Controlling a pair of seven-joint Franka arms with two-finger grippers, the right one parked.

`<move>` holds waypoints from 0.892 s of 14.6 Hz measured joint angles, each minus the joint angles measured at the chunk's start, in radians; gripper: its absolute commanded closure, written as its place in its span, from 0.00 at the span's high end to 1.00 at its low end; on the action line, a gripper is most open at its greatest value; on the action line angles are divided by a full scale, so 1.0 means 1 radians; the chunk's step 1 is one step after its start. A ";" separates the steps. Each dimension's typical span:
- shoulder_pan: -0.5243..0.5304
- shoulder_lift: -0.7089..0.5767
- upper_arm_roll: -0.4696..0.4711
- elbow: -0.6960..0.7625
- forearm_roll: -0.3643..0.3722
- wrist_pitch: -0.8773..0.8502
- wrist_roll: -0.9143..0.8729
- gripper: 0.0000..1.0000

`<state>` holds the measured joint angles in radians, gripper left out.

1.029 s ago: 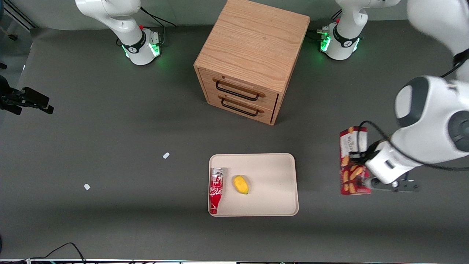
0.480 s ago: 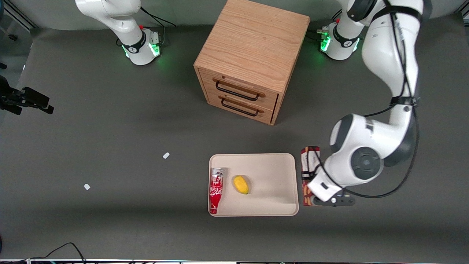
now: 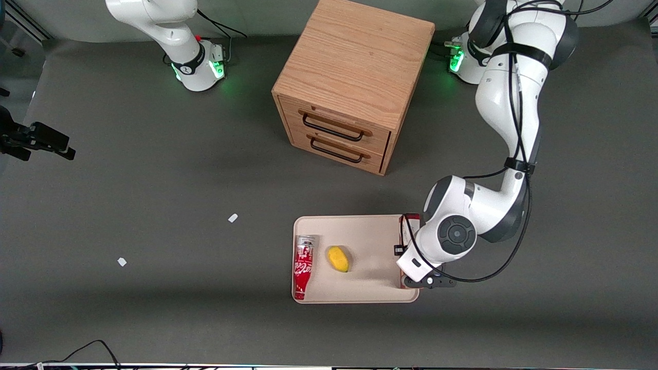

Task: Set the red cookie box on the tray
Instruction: 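Lower the box onto the tray beside the lemon and open the gripper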

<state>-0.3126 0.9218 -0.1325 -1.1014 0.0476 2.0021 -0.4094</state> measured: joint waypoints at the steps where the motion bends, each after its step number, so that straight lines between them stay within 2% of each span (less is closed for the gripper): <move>1: 0.000 0.002 0.000 0.000 0.001 0.001 0.000 0.00; 2: 0.000 0.002 0.000 0.000 0.002 0.001 0.000 0.10; 3: 0.000 0.002 0.000 0.001 0.002 0.003 -0.002 0.76; 4: 0.000 0.002 0.001 0.001 0.002 0.007 -0.007 1.00; 13: -0.006 0.004 0.000 0.010 0.001 0.052 -0.114 1.00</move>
<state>-0.3186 0.9253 -0.1324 -1.0911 0.0490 2.0538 -0.5231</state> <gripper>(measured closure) 0.013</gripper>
